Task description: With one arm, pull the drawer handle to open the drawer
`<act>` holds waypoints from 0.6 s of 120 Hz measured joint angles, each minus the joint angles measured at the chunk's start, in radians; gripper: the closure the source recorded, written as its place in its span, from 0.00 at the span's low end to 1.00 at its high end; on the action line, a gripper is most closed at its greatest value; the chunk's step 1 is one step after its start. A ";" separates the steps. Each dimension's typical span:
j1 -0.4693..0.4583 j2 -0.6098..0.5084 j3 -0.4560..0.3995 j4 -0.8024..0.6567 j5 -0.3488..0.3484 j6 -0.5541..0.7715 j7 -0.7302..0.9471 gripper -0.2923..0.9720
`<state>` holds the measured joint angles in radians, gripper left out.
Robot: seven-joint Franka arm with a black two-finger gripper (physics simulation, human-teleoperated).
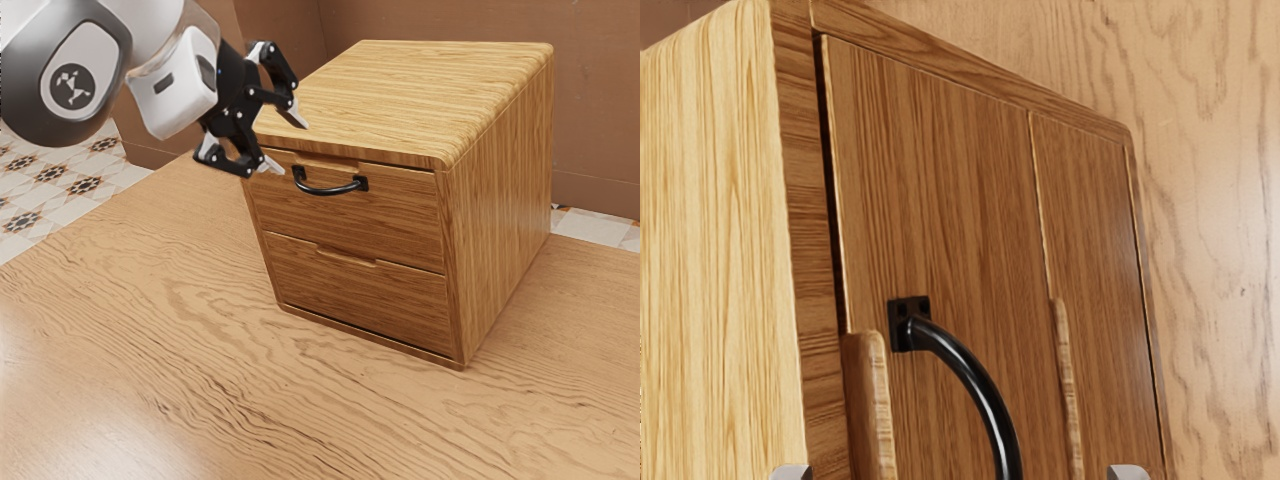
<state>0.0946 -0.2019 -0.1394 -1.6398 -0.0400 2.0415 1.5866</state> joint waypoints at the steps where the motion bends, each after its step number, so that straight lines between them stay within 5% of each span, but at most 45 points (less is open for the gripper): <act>1: 0.000 0.000 0.000 0.000 0.000 0.001 0.001 0.52; 26: -0.005 0.031 -0.007 -0.004 -0.012 0.016 0.024 0.62; 72: -0.004 0.035 -0.007 -0.025 -0.017 0.022 0.050 0.58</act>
<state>0.0903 -0.1672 -0.1461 -1.6646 -0.0568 2.0636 1.6364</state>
